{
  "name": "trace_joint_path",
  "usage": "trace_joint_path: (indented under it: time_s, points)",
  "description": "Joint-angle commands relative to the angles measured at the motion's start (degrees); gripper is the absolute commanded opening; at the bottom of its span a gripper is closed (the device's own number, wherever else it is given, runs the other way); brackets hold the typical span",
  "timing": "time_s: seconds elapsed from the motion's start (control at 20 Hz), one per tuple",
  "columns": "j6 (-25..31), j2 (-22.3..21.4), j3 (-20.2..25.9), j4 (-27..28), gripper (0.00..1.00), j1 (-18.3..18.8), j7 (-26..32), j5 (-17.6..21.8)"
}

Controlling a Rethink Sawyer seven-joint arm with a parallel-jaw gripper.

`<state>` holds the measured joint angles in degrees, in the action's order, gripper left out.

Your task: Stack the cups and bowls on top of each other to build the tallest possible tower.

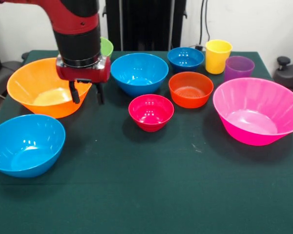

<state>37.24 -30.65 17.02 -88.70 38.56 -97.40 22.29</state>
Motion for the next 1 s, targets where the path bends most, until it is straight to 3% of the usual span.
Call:
trace_joint_path:
  time_s: [0.05, 0.45, 1.0]
  points:
    - [5.75, 3.14, 8.05, 3.72, 1.0, 2.95, 22.43, 7.89]
    - [7.69, 6.8, 10.92, 8.1, 1.0, 5.61, 25.54, 10.94]
    - [10.93, 9.9, 12.55, 13.84, 1.0, 6.09, 28.0, 11.59]
